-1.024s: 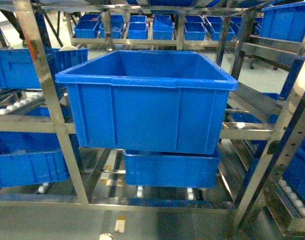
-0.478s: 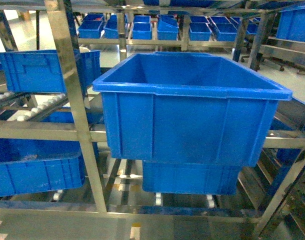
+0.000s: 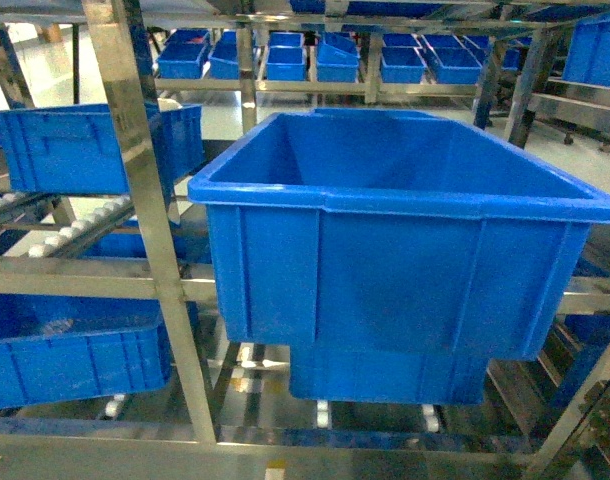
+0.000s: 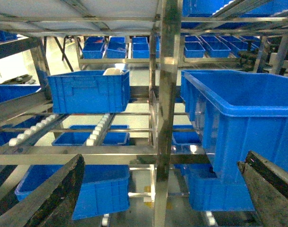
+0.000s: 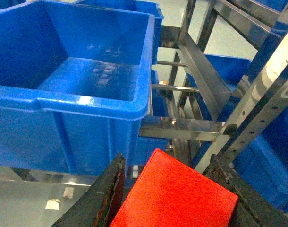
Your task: Place magnetic block on left shelf second layer
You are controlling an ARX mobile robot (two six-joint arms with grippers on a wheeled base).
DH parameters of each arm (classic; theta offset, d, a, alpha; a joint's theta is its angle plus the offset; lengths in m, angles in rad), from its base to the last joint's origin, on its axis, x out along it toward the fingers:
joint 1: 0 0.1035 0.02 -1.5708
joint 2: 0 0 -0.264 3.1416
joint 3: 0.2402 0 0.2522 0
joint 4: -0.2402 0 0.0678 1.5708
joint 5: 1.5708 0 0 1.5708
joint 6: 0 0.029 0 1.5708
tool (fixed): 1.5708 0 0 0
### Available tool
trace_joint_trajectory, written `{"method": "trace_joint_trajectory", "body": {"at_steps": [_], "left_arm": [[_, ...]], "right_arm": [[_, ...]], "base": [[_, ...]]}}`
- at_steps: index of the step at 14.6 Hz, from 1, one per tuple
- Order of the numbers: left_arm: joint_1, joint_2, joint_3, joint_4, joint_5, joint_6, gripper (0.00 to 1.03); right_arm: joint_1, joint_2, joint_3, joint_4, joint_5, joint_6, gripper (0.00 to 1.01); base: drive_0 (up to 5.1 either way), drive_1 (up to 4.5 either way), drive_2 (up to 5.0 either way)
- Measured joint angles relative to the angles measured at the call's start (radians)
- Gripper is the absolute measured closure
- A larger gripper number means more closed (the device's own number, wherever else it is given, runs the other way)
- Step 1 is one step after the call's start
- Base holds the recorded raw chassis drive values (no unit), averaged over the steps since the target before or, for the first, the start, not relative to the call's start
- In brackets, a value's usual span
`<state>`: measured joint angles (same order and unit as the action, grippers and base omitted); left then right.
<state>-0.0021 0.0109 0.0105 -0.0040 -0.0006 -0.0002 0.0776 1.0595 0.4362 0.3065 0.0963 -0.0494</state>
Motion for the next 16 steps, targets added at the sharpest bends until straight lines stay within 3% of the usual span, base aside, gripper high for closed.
{"method": "trace_joint_trajectory", "body": {"at_steps": [8, 13, 14, 16], "left_arm": [[0.0, 0.0, 0.0, -0.002, -0.002, 0.0, 0.05], [0.0, 0.0, 0.0, 0.0, 0.0, 0.0, 0.05], [0.0, 0.0, 0.0, 0.0, 0.0, 0.0, 0.05], [0.0, 0.0, 0.0, 0.0, 0.0, 0.0, 0.05]], "right_arm": [[0.0, 0.001, 0.0, 0.001, 0.0, 0.0, 0.56], [0.001, 0.01, 0.0, 0.0, -0.002, 0.002, 0.56], [0.003, 0.02, 0.008, -0.021, -0.019, 0.018, 0.56], [0.04, 0.126, 0.077, -0.029, -0.051, 0.096, 0.56]], "base": [[0.0, 4.21, -4.2], [0.0, 0.0, 0.0], [0.0, 0.0, 0.0], [0.0, 0.0, 0.0]]}}
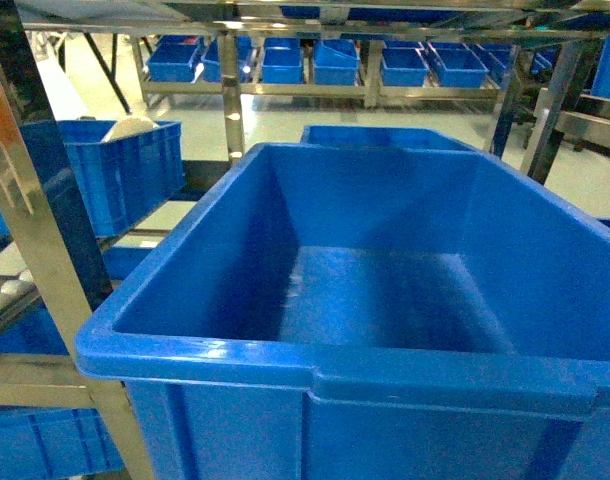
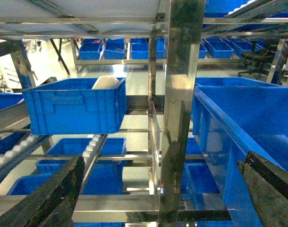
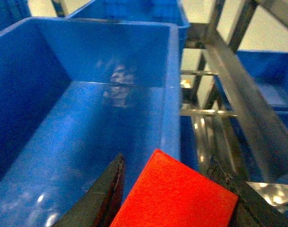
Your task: Place magnetic block on left shelf second layer
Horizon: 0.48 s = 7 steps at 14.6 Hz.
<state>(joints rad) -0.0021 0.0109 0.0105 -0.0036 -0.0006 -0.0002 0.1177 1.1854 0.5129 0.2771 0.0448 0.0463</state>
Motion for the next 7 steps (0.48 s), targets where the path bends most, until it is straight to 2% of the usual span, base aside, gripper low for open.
{"method": "trace_joint_trajectory", "body": {"at_steps": [2, 3, 5, 7], "left_arm": [[0.0, 0.0, 0.0, 0.0, 0.0, 0.0, 0.05], [0.0, 0.0, 0.0, 0.0, 0.0, 0.0, 0.05], [0.0, 0.0, 0.0, 0.0, 0.0, 0.0, 0.05], [0.0, 0.0, 0.0, 0.0, 0.0, 0.0, 0.05]], "right_arm": [[0.064, 0.147, 0.085, -0.01, -0.058, 0.082, 0.56], [0.108, 0.234, 0.134, -0.006, -0.078, 0.109, 0.56], [0.15, 0.324, 0.2, -0.003, -0.069, 0.111, 0.56], [0.202, 0.473, 0.333, -0.018, -0.03, 0.11, 0.56]], "base": [[0.0, 0.0, 0.0], [0.0, 0.0, 0.0], [0.0, 0.0, 0.0], [0.0, 0.0, 0.0]]}}
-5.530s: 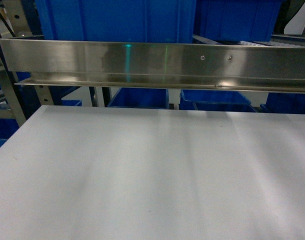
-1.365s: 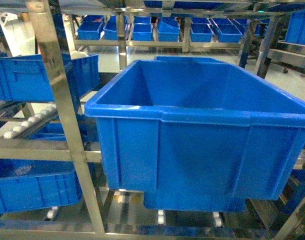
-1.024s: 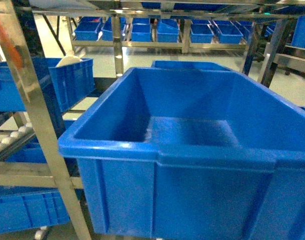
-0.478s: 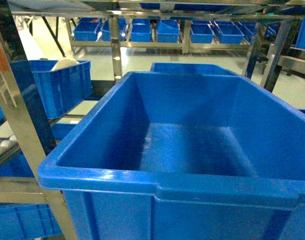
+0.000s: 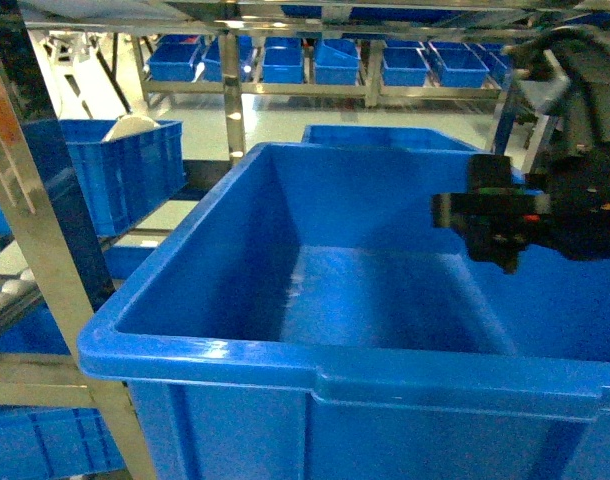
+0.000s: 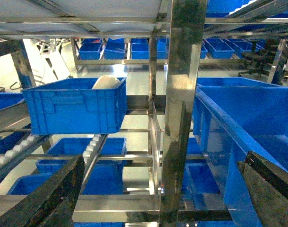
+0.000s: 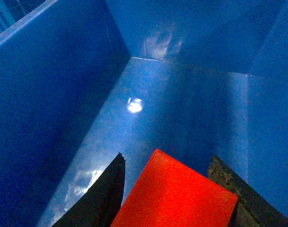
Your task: Place magnetic block on left shelf second layer
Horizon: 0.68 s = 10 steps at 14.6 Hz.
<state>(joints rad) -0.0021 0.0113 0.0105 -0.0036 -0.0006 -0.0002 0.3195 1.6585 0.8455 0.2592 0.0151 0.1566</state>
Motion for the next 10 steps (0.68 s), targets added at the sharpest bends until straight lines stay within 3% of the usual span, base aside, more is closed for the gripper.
{"method": "trace_joint_trajectory", "body": {"at_steps": [2, 4, 6, 7, 8, 9, 10], "left_arm": [[0.0, 0.0, 0.0, 0.0, 0.0, 0.0, 0.05], [0.0, 0.0, 0.0, 0.0, 0.0, 0.0, 0.05], [0.0, 0.0, 0.0, 0.0, 0.0, 0.0, 0.05], [0.0, 0.0, 0.0, 0.0, 0.0, 0.0, 0.05], [0.0, 0.0, 0.0, 0.0, 0.0, 0.0, 0.05], [0.0, 0.0, 0.0, 0.0, 0.0, 0.0, 0.05], [0.0, 0.0, 0.0, 0.0, 0.0, 0.0, 0.05]], "right_arm": [[0.036, 0.133, 0.132, -0.031, 0.014, 0.0, 0.56], [0.05, 0.205, 0.156, 0.032, 0.015, -0.012, 0.56], [0.055, 0.161, 0.055, 0.189, 0.063, -0.038, 0.32], [0.062, 0.127, 0.019, 0.231, 0.089, -0.062, 0.25], [0.068, 0.066, -0.032, 0.307, 0.139, -0.111, 0.15], [0.069, -0.006, -0.099, 0.379, 0.184, -0.187, 0.02], [0.073, -0.064, -0.165, 0.43, 0.218, -0.239, 0.03]], "base": [[0.0, 0.0, 0.0], [0.0, 0.0, 0.0], [0.0, 0.0, 0.0], [0.0, 0.0, 0.0], [0.0, 0.0, 0.0], [0.0, 0.0, 0.0], [0.0, 0.0, 0.0]]}}
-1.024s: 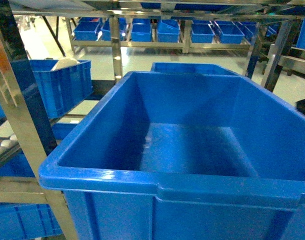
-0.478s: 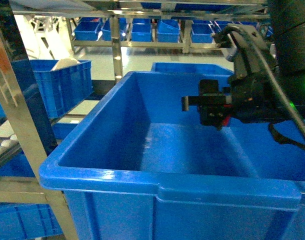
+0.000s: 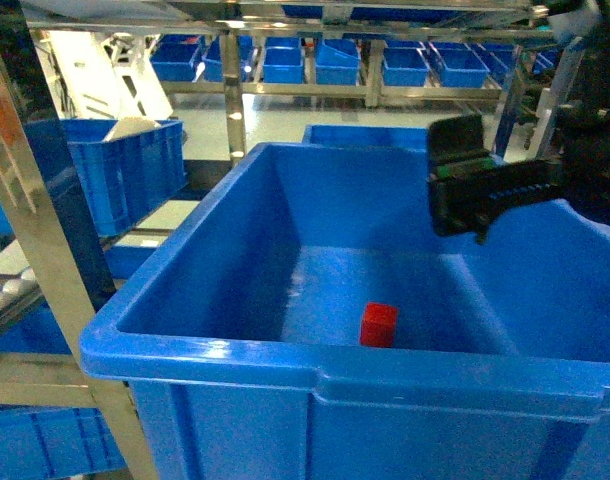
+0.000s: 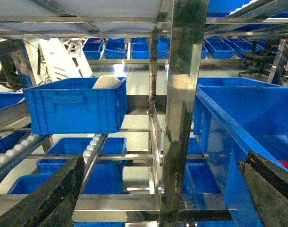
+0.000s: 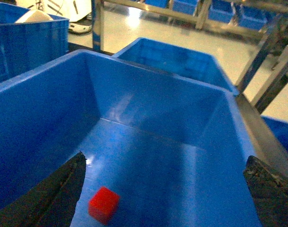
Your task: Place magnetic block on left shelf second layer
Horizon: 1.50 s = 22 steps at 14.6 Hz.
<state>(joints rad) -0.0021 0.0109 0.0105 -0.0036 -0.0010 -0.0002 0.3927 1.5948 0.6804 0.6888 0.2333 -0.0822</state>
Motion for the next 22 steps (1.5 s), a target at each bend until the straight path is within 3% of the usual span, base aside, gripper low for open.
{"method": "trace_joint_trajectory", "body": {"at_steps": [1, 2, 5, 6, 8, 9, 11, 12, 13, 17, 18, 19, 20, 22], "left_arm": [[0.0, 0.0, 0.0, 0.0, 0.0, 0.0, 0.05], [0.0, 0.0, 0.0, 0.0, 0.0, 0.0, 0.05], [0.0, 0.0, 0.0, 0.0, 0.0, 0.0, 0.05], [0.0, 0.0, 0.0, 0.0, 0.0, 0.0, 0.05], [0.0, 0.0, 0.0, 0.0, 0.0, 0.0, 0.05], [0.0, 0.0, 0.0, 0.0, 0.0, 0.0, 0.05], [0.0, 0.0, 0.0, 0.0, 0.001, 0.0, 0.05], [0.0, 0.0, 0.0, 0.0, 0.001, 0.0, 0.05], [0.0, 0.0, 0.0, 0.0, 0.0, 0.0, 0.05], [0.0, 0.0, 0.0, 0.0, 0.0, 0.0, 0.05], [0.0, 0.0, 0.0, 0.0, 0.0, 0.0, 0.05], [0.0, 0.0, 0.0, 0.001, 0.001, 0.0, 0.05], [0.0, 0.0, 0.0, 0.0, 0.0, 0.0, 0.05], [0.0, 0.0, 0.0, 0.001, 0.0, 0.0, 0.05]], "right_arm": [[0.0, -0.069, -0.09, 0.042, 0.037, -0.05, 0.03], [-0.004, -0.155, -0.177, 0.029, 0.069, -0.061, 0.03], [-0.052, -0.401, -0.308, -0.055, 0.143, -0.06, 0.03], [-0.086, -0.571, -0.345, -0.156, 0.164, -0.049, 0.03], [-0.117, -0.747, -0.366, -0.282, 0.159, -0.04, 0.03], [-0.131, -0.852, -0.368, -0.399, 0.129, -0.002, 0.03], [-0.132, -0.867, -0.377, -0.409, 0.109, 0.036, 0.04], [-0.164, -0.866, -0.442, -0.251, 0.02, 0.054, 0.16], [-0.192, -0.905, -0.501, -0.201, -0.028, 0.062, 0.29], [-0.282, -1.059, -0.587, -0.255, -0.12, 0.067, 0.86], [-0.317, -1.095, -0.6, -0.278, -0.169, 0.067, 0.98], [-0.382, -1.124, -0.612, -0.294, -0.222, 0.068, 0.99], [-0.401, -1.145, -0.618, -0.306, -0.219, 0.069, 0.99], [-0.392, -1.192, -0.629, -0.34, -0.233, 0.071, 0.99]], "base": [[0.0, 0.0, 0.0], [0.0, 0.0, 0.0], [0.0, 0.0, 0.0], [0.0, 0.0, 0.0], [0.0, 0.0, 0.0], [0.0, 0.0, 0.0], [0.0, 0.0, 0.0], [0.0, 0.0, 0.0], [0.0, 0.0, 0.0], [0.0, 0.0, 0.0], [0.0, 0.0, 0.0], [0.0, 0.0, 0.0], [0.0, 0.0, 0.0], [0.0, 0.0, 0.0]]}}
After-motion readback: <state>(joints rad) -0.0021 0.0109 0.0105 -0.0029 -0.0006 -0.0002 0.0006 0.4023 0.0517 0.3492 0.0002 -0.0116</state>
